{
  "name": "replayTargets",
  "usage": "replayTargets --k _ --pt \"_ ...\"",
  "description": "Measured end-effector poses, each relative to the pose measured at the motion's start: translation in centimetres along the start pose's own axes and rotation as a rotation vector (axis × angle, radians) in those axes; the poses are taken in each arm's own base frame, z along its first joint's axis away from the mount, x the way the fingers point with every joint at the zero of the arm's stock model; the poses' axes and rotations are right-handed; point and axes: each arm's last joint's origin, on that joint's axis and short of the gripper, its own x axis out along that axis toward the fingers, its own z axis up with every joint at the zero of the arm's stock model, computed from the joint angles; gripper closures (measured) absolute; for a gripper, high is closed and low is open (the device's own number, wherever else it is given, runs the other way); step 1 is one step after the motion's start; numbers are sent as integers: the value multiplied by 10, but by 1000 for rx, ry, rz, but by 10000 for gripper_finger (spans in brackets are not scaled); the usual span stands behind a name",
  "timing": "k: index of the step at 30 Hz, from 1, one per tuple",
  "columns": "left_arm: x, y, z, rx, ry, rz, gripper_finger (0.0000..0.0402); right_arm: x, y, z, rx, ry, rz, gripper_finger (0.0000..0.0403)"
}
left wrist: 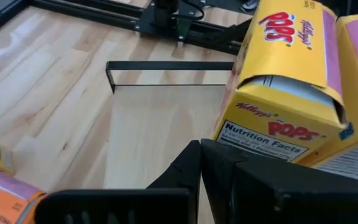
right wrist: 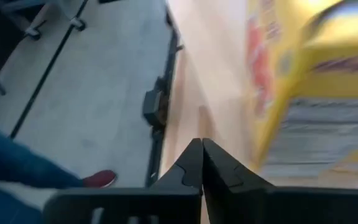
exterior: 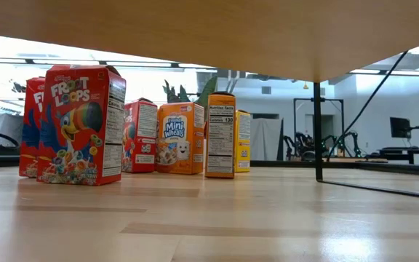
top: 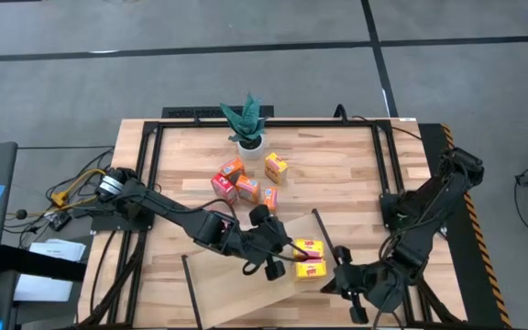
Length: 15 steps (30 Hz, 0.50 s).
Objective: Stack cereal on shelf
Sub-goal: Put the bottom yellow cereal box on the shelf aligned with the yellow cereal box
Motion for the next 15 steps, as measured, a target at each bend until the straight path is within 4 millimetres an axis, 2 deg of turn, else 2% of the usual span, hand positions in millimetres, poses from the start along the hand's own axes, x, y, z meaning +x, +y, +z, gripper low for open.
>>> replayTargets --k 4,10,15 --pt "0 -1 0 0 7 -17 401 -1 -2 2 1 -36 -40 391" --pt "0 -1 0 0 13 -29 401 2 -8 6 31 -49 -72 362" --pt "0 -2 -1 -1 21 -47 401 3 -10 7 41 -50 -81 360"
